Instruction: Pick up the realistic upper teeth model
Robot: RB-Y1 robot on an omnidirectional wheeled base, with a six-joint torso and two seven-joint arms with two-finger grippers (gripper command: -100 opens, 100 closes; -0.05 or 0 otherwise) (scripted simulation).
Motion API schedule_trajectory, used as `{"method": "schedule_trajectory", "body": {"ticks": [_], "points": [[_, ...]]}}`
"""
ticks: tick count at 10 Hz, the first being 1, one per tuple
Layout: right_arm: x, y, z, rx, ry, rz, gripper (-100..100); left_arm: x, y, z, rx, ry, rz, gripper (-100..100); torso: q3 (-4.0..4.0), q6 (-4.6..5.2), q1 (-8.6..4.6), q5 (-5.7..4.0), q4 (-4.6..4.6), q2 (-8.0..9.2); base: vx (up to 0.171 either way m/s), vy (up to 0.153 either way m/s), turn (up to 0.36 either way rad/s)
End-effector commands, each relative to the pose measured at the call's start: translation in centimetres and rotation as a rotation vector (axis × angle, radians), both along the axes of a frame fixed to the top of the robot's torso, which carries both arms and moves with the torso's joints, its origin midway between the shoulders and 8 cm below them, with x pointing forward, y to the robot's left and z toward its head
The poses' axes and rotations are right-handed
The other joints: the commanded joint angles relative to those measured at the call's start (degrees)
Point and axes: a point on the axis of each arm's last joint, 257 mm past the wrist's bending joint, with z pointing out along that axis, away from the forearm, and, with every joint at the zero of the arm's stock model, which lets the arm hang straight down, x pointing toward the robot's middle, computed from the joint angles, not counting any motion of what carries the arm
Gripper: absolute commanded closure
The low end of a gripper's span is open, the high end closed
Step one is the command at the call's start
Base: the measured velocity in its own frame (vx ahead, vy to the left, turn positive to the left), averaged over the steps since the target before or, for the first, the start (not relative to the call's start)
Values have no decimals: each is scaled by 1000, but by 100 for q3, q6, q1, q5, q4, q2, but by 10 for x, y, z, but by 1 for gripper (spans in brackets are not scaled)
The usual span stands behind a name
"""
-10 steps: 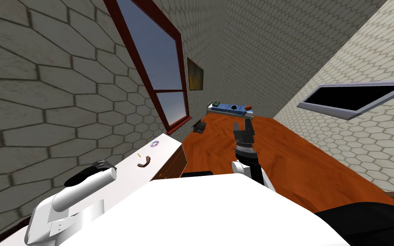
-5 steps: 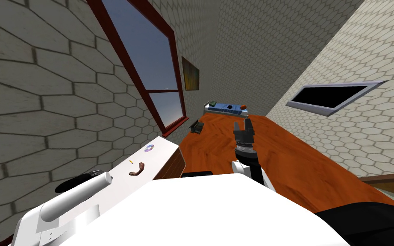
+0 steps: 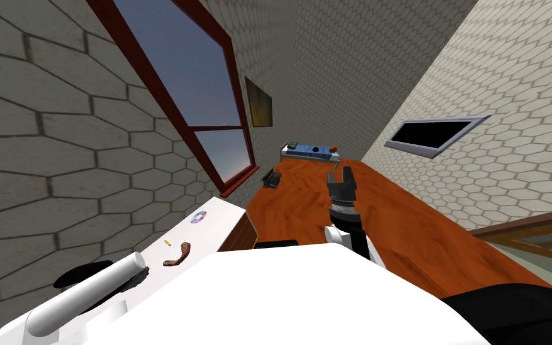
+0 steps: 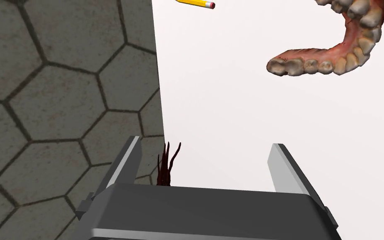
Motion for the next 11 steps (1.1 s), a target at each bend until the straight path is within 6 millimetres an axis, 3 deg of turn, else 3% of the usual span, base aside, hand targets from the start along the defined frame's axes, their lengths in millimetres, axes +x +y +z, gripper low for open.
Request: {"method": "schedule_trajectory", "body": {"ticks": [1,4,5,7,8,11], "points": [[0,0,0,0,0,0,0,-12,-4,-8,-38,21,26,-100,0,0,0,0,0,0,66,7,-78],[0,0,0,0,0,0,0,-51,-15,-32,-134,71,107,-100,0,-2,-3,-1,0,1,72,9,-148],[0,0,0,0,0,0,0,-53,-17,-34,-147,78,111,-100,0,0,1,0,0,1,54,25,-62],[0,0,0,0,0,0,0,-87,-33,-55,-237,120,180,-100,1,-1,1,0,0,3,76,21,-139],[0,0,0,0,0,0,0,-89,-35,-56,-246,125,183,-100,-2,-2,4,0,-1,-3,68,25,-96],[0,0,0,0,0,0,0,-128,-64,-80,-370,176,263,-100,-1,-2,8,1,0,0,74,40,-159]]}}
